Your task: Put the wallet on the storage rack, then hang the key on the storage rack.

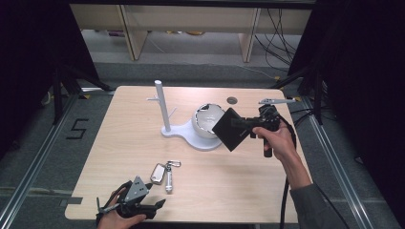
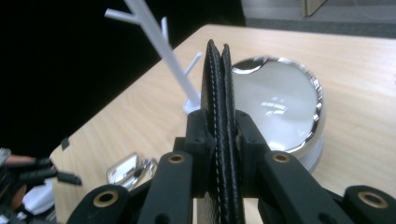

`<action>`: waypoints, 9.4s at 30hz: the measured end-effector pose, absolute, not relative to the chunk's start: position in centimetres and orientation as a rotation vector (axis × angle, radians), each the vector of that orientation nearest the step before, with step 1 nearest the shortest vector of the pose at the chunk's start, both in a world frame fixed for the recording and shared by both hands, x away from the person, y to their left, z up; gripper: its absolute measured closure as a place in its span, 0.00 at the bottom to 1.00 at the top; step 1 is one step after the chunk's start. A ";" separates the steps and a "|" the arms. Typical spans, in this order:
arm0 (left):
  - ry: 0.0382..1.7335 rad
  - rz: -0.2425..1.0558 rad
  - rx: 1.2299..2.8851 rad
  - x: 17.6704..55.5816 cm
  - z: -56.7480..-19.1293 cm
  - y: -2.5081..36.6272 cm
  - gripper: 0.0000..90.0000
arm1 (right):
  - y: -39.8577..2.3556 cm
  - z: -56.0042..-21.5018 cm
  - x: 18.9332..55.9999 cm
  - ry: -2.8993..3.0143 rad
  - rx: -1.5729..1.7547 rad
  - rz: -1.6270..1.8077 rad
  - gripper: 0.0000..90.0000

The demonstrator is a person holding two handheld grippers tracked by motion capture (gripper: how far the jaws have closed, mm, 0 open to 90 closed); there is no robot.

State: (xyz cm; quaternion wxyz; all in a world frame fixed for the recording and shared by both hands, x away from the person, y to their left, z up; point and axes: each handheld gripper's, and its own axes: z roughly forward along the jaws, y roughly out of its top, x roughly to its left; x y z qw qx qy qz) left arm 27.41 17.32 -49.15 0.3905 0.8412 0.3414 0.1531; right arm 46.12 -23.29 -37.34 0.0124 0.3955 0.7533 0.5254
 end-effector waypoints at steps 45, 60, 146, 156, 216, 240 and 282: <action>0.840 0.385 2.187 27.4 -49.6 17.2 0.32 | -18.8 -42.0 55.1 2.121 1.621 1.596 0.87; 0.849 0.385 2.157 27.3 -49.6 17.2 0.32 | -18.4 -41.6 55.0 2.137 1.568 1.468 0.58; 0.938 0.345 2.056 30.9 -48.5 18.5 0.24 | -19.2 -48.7 32.7 2.513 1.029 1.110 0.35; 0.915 0.329 2.108 35.7 -46.5 17.1 0.23 | -19.4 -48.6 32.8 2.500 1.001 1.114 0.35; 0.938 0.023 2.879 44.9 -47.9 9.7 0.62 | -18.8 -49.0 32.7 2.555 0.936 1.120 0.36; 0.762 0.016 2.947 44.6 -47.5 10.2 0.83 | -18.7 -49.1 32.8 2.563 0.937 1.116 0.36; 0.969 0.297 2.752 46.7 -30.8 17.5 0.83 | -18.6 -49.4 32.9 2.582 0.930 1.107 0.36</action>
